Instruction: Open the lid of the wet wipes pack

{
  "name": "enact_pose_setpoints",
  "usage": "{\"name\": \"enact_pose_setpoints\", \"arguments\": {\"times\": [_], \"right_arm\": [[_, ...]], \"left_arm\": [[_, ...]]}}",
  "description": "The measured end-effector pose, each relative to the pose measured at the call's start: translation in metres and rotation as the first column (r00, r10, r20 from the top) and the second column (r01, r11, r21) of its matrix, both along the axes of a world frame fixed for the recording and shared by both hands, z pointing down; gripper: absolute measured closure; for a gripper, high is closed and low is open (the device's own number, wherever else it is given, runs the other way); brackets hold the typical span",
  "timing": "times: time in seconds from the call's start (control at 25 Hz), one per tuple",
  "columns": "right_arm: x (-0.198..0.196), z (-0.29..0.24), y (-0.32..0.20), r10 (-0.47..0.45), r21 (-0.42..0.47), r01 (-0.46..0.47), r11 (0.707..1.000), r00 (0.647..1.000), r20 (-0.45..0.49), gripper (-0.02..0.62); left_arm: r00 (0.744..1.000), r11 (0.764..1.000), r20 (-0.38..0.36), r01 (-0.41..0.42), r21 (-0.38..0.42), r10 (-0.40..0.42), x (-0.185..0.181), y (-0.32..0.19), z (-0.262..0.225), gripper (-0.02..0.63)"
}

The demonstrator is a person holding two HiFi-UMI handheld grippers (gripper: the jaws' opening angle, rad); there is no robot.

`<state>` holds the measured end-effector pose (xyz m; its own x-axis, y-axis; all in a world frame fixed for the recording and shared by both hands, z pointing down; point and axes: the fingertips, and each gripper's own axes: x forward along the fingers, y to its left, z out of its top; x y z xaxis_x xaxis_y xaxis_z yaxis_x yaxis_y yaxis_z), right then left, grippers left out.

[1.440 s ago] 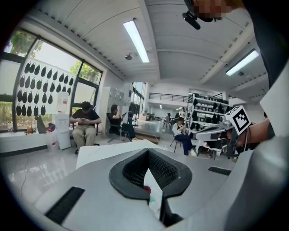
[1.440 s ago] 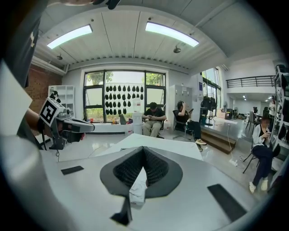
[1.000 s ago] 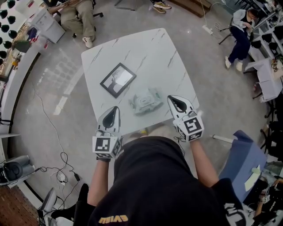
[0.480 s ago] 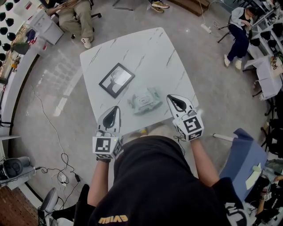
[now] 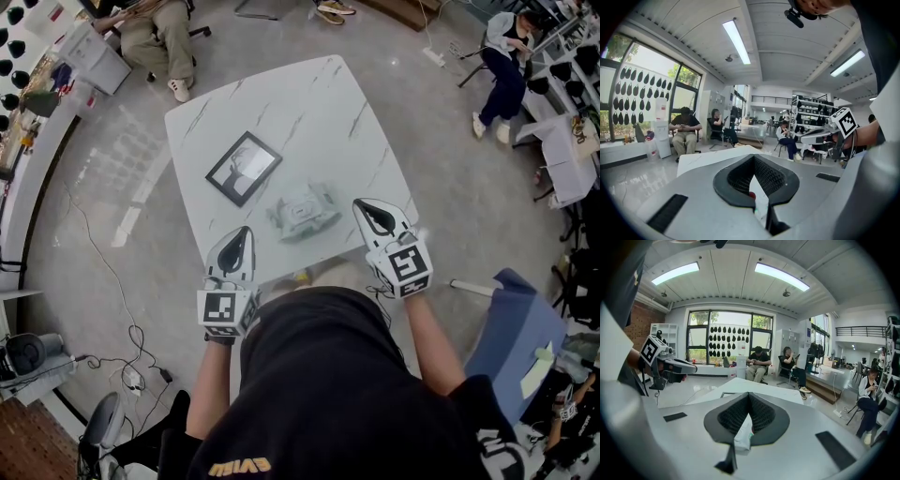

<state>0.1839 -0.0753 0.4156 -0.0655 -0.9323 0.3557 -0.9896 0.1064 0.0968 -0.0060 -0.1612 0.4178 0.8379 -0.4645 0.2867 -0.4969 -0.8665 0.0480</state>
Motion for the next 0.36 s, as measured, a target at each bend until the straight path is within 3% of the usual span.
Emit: {"name": "enact_pose_setpoints", "arguments": {"times": [0.2,0.36], "right_arm": [[0.012,-0.022,0.001,-0.031,0.024,0.033,0.999,0.997,-0.074,0.594],[0.026,-0.046,-0.02,-0.089,0.043,0.097,0.994,0.983,-0.164,0.594]], "left_arm": [[0.999,1.0,0.041,0.023,0.003,-0.023,0.001,0.001,0.015,0.588],[0.989,0.999,0.141,0.029,0.033,-0.034,-0.011,-0.014,0.041,0.588]]}}
